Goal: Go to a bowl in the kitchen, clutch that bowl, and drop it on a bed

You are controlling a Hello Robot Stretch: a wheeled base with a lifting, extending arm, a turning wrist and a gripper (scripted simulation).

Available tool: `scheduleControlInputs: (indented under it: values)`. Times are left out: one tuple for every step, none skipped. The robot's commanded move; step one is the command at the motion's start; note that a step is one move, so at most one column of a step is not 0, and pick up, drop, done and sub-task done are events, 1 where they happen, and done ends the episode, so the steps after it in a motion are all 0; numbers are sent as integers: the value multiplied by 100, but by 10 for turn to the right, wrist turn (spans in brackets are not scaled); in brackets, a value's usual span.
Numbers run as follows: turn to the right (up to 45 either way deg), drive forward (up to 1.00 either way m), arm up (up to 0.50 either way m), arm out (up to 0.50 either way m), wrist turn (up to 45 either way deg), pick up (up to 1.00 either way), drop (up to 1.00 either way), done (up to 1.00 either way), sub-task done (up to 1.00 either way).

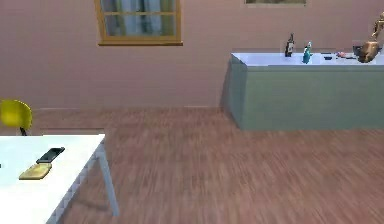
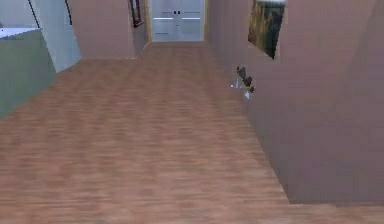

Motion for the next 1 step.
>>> scheduleControlInputs:
  values:
    - [0, 100, 0, 0, 0, 0, 0, 0, 0]
